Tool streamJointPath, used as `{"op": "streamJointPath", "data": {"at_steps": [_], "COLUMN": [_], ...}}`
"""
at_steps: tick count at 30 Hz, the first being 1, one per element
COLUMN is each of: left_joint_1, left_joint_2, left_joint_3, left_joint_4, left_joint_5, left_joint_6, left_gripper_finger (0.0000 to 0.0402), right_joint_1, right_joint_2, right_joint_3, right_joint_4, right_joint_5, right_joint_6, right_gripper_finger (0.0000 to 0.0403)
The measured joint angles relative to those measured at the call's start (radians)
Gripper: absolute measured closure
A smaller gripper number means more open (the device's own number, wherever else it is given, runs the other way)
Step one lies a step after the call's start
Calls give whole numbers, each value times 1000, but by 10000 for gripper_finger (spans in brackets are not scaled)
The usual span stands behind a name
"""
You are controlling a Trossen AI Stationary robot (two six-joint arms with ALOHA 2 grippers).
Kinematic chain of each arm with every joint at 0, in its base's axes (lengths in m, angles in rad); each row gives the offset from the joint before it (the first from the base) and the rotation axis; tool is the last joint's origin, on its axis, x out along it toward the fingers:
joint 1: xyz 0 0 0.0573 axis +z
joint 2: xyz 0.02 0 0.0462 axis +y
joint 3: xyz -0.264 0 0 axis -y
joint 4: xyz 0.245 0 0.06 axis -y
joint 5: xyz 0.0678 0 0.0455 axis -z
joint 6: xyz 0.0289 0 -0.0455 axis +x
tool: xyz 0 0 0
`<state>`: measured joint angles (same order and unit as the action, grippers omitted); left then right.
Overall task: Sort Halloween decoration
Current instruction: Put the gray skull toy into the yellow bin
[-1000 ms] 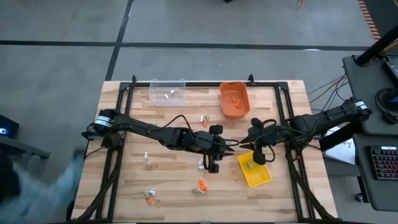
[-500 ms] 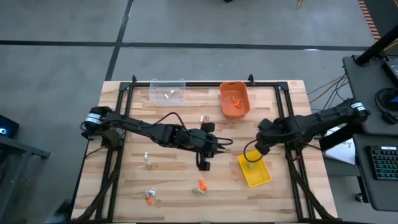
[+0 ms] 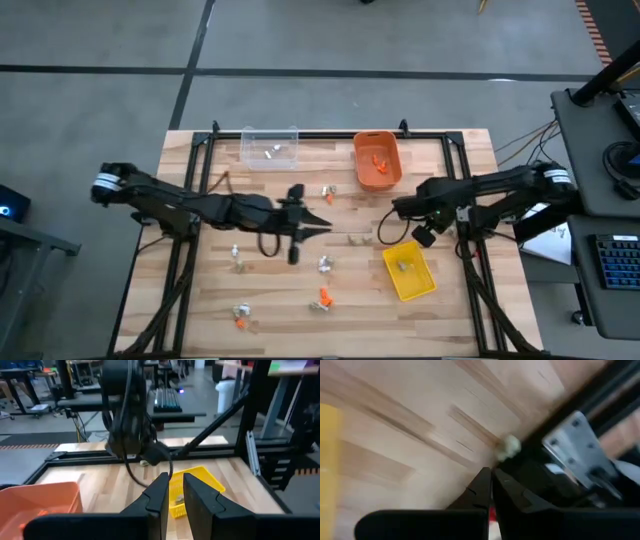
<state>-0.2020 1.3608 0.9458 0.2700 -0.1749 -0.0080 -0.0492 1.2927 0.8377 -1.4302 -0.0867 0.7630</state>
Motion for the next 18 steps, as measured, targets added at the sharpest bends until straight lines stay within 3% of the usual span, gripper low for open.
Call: {"op": "streamJointPath", "data": {"at_steps": [8,14,18], "left_joint_1": [-10,-13,-13], "left_joint_2": [-240,-398,-473], "left_joint_3": [-151,-217,-248], "left_joint_4": [36,36,37], "left_joint_5": [-26,-27,-28], "left_joint_6": [-12,-6,2], "left_gripper_finger": [361,361,361], "right_joint_1": [-46,-48,-50], "right_joint_2": [152,169,157], "right_joint_3": [-53,-92,-106], "right_joint_4": [-21,88,131], "right_joint_5": [1,10,93], "right_joint_6": [-96,-84,-18], "right_gripper_finger": [394,394,394]}}
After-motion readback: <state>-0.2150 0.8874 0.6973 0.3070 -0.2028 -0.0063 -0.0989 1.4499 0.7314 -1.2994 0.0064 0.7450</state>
